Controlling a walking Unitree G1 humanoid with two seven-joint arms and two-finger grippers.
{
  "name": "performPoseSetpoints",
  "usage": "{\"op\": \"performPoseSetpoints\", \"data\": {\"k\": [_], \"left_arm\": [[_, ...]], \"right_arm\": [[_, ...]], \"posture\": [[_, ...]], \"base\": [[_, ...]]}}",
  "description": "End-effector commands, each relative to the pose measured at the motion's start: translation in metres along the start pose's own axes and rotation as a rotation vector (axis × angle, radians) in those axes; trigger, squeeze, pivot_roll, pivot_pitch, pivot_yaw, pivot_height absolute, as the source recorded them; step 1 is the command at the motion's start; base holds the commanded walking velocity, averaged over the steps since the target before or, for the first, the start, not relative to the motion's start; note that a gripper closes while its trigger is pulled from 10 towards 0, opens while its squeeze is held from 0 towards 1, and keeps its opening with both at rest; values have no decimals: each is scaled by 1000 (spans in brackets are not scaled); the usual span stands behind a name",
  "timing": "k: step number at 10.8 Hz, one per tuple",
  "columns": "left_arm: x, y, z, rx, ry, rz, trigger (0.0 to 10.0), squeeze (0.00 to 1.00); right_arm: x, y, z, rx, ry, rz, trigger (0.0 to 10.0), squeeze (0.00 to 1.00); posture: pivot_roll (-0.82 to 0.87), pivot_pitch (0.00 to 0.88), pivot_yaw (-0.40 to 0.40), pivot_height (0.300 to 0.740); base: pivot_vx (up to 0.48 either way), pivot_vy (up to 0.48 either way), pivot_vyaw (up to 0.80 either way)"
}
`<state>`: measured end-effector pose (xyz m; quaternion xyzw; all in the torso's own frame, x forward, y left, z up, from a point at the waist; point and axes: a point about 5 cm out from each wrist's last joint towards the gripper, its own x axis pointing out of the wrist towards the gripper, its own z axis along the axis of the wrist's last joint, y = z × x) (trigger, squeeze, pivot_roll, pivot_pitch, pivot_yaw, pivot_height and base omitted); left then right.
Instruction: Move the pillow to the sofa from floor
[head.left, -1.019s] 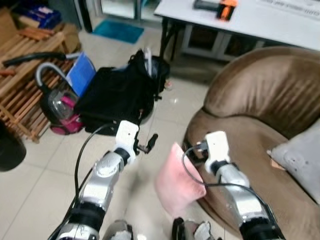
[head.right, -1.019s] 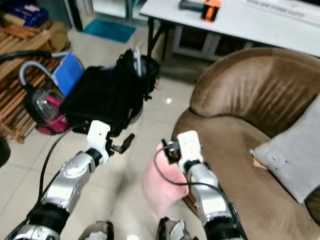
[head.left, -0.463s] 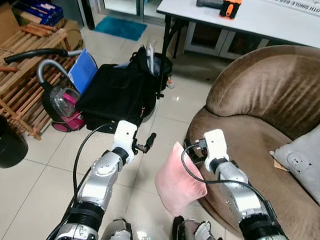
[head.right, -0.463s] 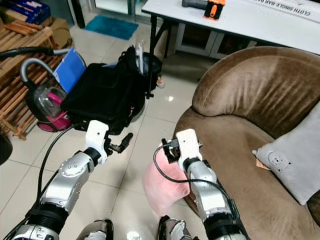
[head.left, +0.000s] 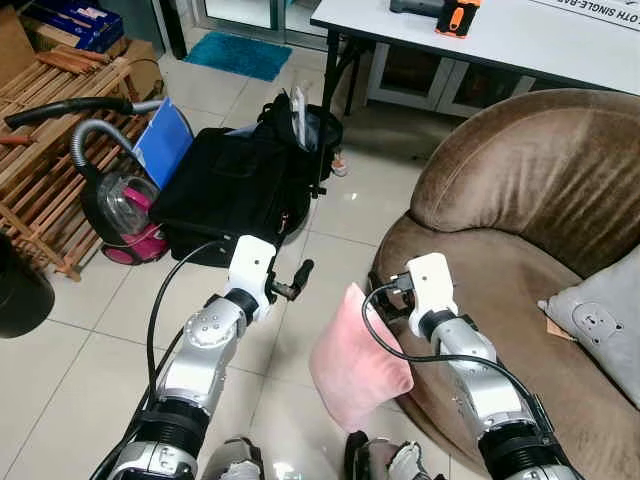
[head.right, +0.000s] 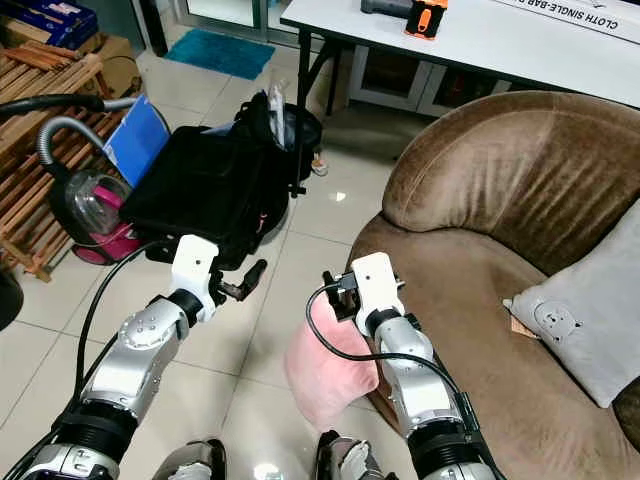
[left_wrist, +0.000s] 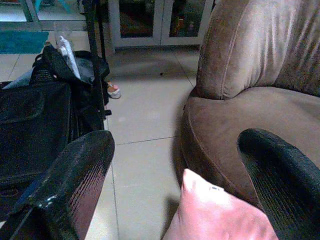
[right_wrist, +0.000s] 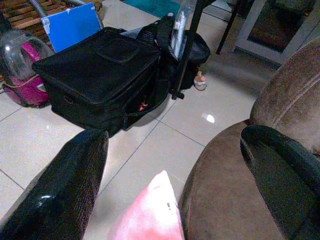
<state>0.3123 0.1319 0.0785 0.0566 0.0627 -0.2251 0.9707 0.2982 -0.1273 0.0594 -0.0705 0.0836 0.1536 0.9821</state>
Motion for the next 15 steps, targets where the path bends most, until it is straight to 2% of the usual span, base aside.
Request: {"op": "performPoseSetpoints", "data": {"k": [1, 3, 4, 5, 6, 7, 10, 15], "left_arm": [[1, -2, -2, 10, 12, -9, 10000, 0], [1, -4, -3, -5, 12, -33, 10000, 0], [3, -5, -3, 16, 17, -112, 10000, 0], [7, -2, -3, 81, 40, -176, 10000, 0], [9, 7, -1, 115, 59, -177, 10000, 0], [11, 9, 0, 116, 61, -172, 10000, 0], [14, 0, -2, 82, 42, -182, 10000, 0], [12, -4, -8, 52, 38, -171, 10000, 0]], "right_arm": [[-2, -4, -1, 6, -5, -7, 10000, 0], [-2, -3, -1, 9, -10, -6, 10000, 0], [-2, -2, 0, 8, -15, 0, 10000, 0], [-3, 0, 0, 9, -19, 6, 10000, 0], [-5, 1, 1, 13, -26, 11, 10000, 0], [-5, 1, 1, 19, -28, 6, 10000, 0], [-7, 0, 0, 28, -28, -12, 10000, 0], [-5, 0, 0, 41, -7, -16, 10000, 0]], "posture": [[119, 167, -68, 740], [118, 167, -67, 740], [118, 171, -66, 740], [109, 171, -60, 740], [96, 168, -51, 740], [87, 167, -46, 740], [84, 165, -42, 740], [92, 170, -53, 740]], "base": [[0, 0, 0], [0, 0, 0], [0, 0, 0], [0, 0, 0], [0, 0, 0], [0, 0, 0], [0, 0, 0], [0, 0, -588]]}}
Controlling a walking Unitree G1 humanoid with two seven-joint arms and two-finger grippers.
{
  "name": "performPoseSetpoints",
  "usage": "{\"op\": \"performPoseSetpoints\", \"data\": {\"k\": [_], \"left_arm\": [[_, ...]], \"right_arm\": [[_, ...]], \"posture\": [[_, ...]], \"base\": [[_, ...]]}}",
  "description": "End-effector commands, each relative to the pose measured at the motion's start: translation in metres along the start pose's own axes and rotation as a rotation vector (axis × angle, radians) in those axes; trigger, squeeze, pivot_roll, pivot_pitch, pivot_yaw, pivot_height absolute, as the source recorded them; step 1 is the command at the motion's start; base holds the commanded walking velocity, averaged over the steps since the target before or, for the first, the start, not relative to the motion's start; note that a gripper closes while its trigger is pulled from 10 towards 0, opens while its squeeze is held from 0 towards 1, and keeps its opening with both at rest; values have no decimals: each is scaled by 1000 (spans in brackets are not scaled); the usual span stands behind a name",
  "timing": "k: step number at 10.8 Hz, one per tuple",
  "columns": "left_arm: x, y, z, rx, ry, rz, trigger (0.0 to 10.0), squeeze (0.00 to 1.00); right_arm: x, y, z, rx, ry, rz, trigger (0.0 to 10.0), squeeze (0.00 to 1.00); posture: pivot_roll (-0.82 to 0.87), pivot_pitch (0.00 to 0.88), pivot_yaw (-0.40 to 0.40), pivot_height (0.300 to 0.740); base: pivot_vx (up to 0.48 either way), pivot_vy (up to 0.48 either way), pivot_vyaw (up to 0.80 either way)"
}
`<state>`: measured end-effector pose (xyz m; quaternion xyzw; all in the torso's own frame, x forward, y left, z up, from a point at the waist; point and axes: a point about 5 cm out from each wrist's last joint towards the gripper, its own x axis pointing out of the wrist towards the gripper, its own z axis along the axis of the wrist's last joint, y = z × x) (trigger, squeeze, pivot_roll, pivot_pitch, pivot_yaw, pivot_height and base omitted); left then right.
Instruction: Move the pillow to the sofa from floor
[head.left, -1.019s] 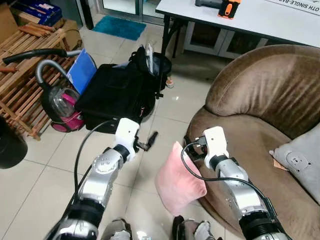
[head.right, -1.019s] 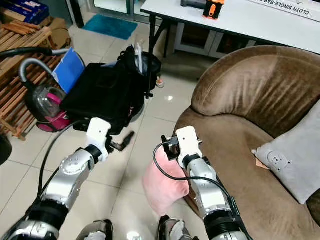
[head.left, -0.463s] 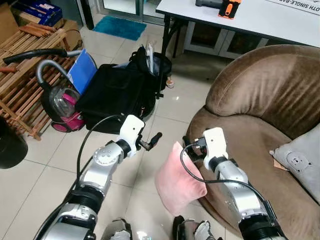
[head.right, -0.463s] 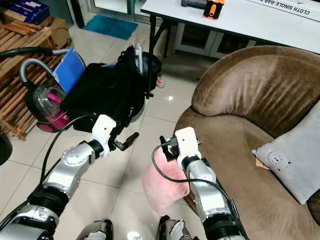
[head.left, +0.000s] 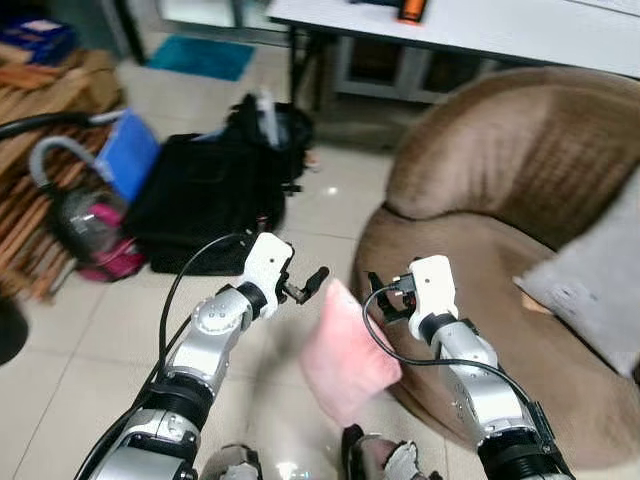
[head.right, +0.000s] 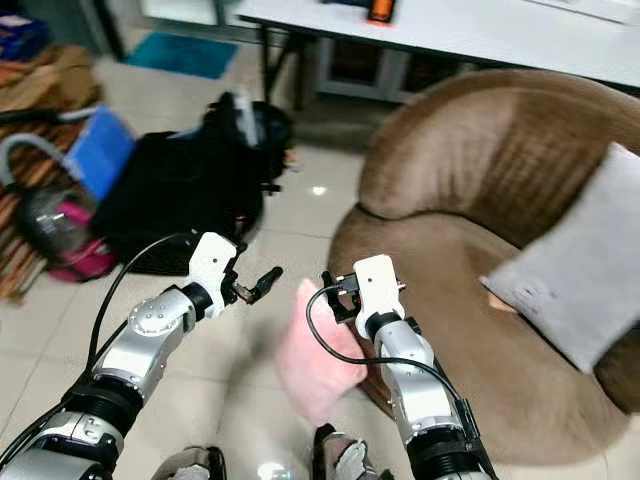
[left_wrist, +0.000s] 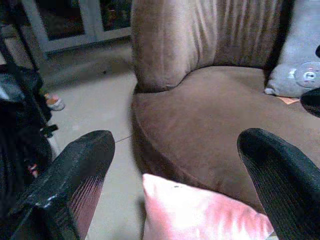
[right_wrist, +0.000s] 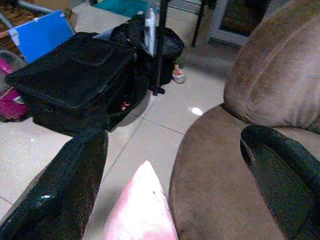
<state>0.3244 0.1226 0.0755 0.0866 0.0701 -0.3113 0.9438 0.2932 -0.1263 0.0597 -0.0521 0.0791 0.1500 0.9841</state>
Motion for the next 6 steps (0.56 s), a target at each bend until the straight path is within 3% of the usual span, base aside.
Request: {"op": "performPoseSetpoints", "data": {"k": [1, 6], "left_arm": [[-2, -2, -7, -18, 14, 5, 10000, 0], [-2, -6, -7, -24, -5, -15, 10000, 0]], "right_arm": [[-1, -3, 0, 3, 8, -9, 10000, 0], [-4, -3, -3, 16, 27, -22, 10000, 0]], "posture": [[92, 170, -53, 740], [82, 177, -52, 740]], "base": [[0, 0, -613], [0, 0, -649]]}}
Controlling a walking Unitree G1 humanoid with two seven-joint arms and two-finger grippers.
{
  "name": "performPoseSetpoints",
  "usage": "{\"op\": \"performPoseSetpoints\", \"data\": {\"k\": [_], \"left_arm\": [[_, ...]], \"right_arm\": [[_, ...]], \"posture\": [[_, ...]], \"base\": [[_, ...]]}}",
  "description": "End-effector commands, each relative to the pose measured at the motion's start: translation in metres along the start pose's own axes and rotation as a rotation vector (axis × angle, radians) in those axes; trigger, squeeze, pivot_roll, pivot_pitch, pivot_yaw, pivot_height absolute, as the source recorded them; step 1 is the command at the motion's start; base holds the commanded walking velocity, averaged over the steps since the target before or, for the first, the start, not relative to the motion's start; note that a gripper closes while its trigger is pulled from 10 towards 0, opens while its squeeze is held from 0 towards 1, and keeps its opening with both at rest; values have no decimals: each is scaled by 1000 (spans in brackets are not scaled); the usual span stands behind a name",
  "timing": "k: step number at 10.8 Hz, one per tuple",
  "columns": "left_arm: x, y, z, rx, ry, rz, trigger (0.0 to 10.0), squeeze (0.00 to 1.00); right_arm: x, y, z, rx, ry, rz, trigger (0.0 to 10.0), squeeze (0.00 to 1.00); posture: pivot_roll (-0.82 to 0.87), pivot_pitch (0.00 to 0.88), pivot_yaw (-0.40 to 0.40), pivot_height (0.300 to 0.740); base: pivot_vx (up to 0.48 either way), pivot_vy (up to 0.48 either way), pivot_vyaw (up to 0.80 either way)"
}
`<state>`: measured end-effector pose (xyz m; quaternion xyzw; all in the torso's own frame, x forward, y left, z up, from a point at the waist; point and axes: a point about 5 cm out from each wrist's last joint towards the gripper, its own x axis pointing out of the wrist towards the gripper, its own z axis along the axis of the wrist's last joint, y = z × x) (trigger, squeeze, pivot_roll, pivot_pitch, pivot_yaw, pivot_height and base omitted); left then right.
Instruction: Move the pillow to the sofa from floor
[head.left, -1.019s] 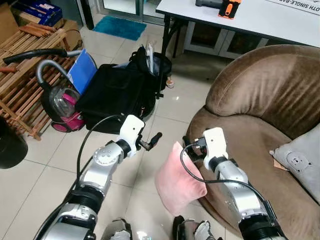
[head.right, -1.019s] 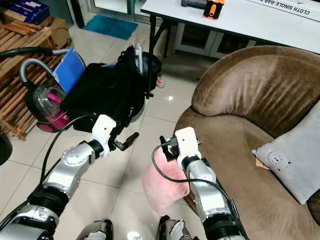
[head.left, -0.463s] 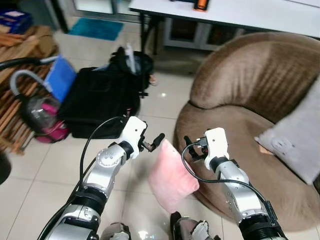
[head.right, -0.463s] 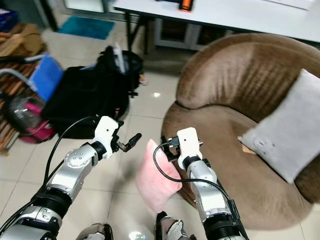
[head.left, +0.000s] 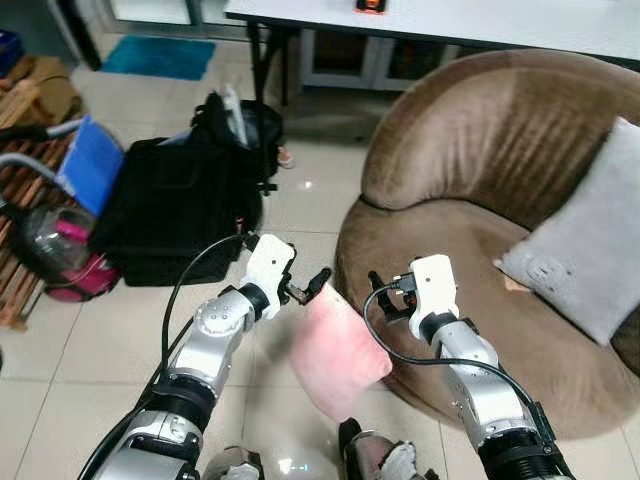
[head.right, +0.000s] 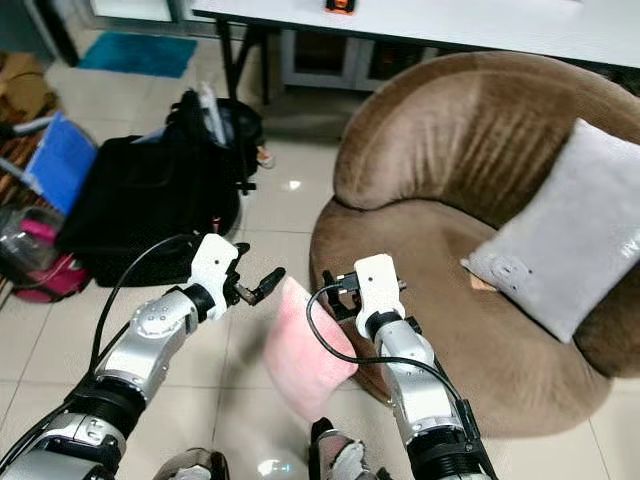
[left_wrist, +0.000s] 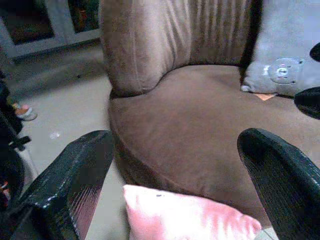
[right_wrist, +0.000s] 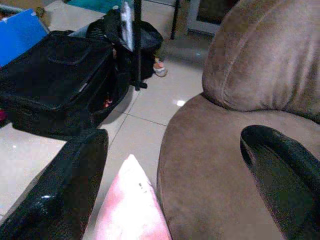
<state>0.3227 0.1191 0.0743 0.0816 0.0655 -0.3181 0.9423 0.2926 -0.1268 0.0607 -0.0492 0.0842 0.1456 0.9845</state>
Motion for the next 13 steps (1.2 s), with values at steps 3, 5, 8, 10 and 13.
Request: {"op": "performPoseSetpoints", "data": {"k": [3, 5, 8, 10, 13], "left_arm": [[-3, -4, -6, -15, 6, -9, 10000, 0], [-3, -5, -6, -6, 7, -15, 10000, 0], [-3, -7, -7, -2, 7, -21, 10000, 0], [-2, -9, -8, 1, 10, -30, 10000, 0], [-2, -5, -9, -124, 7, 28, 10000, 0]], "right_arm": [[-4, -4, -4, 12, 25, -21, 10000, 0], [-4, -3, -5, 13, 31, -22, 10000, 0], [-5, -6, -7, -2, 44, -40, 10000, 0], [-5, -4, -8, 0, 50, -23, 10000, 0], [-4, -6, -8, -21, 51, -39, 10000, 0]], "posture": [[80, 184, -51, 740], [81, 187, -51, 740], [78, 184, -55, 740], [78, 180, -57, 740], [79, 168, -61, 740]], "base": [[0, 0, -635], [0, 0, -662], [0, 0, -685], [0, 0, -747], [0, 0, 0]]}}
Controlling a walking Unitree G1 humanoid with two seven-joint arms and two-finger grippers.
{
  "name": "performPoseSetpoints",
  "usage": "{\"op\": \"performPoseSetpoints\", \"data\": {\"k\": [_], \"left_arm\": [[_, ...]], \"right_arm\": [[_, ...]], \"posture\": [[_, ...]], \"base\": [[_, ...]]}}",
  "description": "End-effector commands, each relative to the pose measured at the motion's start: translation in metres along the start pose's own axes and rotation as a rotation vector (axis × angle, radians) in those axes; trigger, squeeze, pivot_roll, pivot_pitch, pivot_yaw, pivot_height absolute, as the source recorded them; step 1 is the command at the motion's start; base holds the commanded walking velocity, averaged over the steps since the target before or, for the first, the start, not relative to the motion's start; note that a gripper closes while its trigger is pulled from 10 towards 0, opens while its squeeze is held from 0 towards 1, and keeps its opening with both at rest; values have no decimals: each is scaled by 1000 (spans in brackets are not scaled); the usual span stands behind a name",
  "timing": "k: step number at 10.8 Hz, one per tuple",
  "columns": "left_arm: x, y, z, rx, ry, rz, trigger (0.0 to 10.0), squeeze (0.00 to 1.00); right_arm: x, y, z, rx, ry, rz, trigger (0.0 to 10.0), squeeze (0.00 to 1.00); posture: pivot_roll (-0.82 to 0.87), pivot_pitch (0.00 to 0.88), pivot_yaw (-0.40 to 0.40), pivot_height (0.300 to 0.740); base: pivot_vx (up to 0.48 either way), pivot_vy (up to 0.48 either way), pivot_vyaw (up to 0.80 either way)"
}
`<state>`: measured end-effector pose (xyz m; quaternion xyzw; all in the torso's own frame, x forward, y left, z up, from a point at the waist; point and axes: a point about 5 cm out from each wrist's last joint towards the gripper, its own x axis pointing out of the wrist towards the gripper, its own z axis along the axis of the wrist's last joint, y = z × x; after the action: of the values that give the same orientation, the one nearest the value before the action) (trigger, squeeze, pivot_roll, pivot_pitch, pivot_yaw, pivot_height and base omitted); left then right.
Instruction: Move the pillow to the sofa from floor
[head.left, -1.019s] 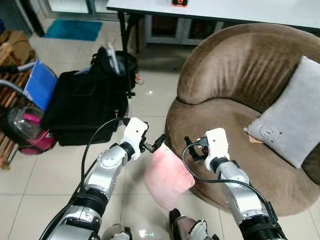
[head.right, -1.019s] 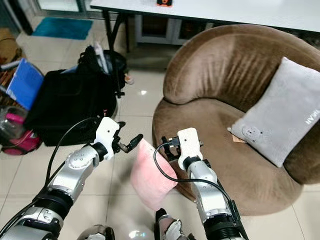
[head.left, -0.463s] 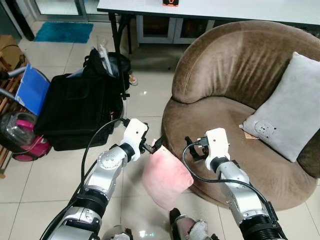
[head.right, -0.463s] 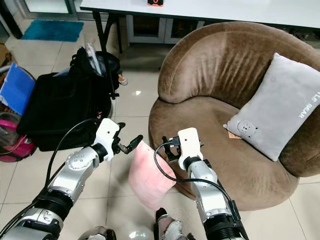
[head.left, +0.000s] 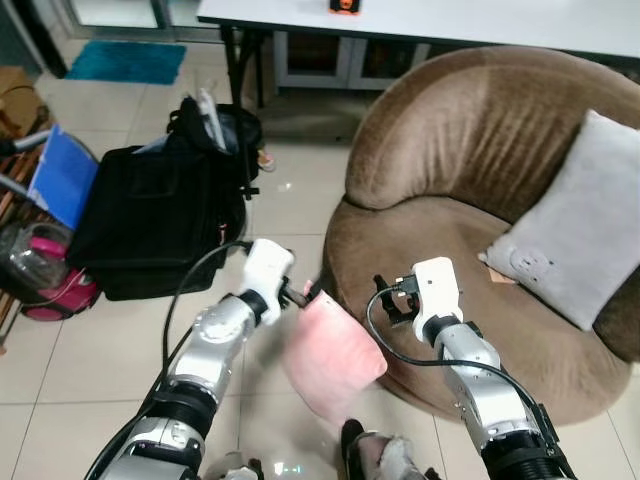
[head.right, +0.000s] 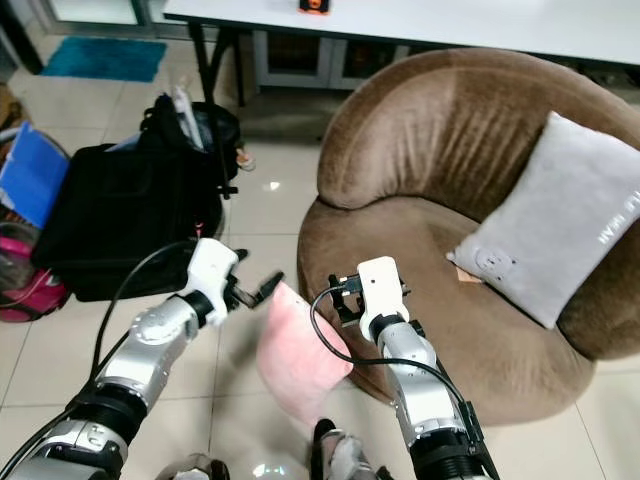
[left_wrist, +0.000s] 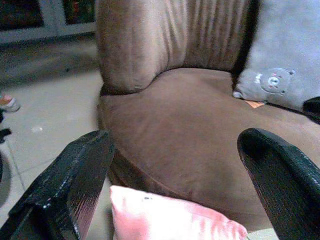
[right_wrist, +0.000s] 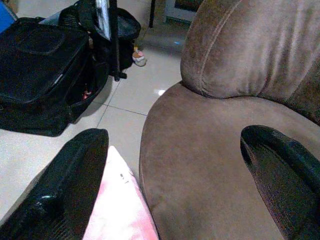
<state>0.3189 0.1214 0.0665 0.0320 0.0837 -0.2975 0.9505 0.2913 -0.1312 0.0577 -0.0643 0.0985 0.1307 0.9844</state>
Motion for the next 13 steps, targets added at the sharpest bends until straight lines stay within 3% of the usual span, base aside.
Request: {"op": "performPoseSetpoints", "data": {"k": [1, 5, 9, 13], "left_arm": [[1, -2, -2, -23, 7, 1, 10000, 0], [2, -5, -2, 72, 37, -55, 10000, 0], [6, -7, 1, 82, 29, -50, 10000, 0], [4, -7, 0, 56, 24, -58, 10000, 0]], "right_arm": [[-2, -2, -4, 1, 17, -4, 10000, 0], [0, 2, -3, -18, 25, 8, 10000, 0], [0, 0, -3, -43, 27, -5, 10000, 0], [-1, 2, -3, -40, 18, 3, 10000, 0]], "posture": [[82, 168, -62, 740], [77, 170, -51, 740], [67, 172, -45, 735], [68, 179, -45, 660]], "base": [[0, 0, 0], [0, 0, 0], [0, 0, 0], [0, 0, 0]]}}
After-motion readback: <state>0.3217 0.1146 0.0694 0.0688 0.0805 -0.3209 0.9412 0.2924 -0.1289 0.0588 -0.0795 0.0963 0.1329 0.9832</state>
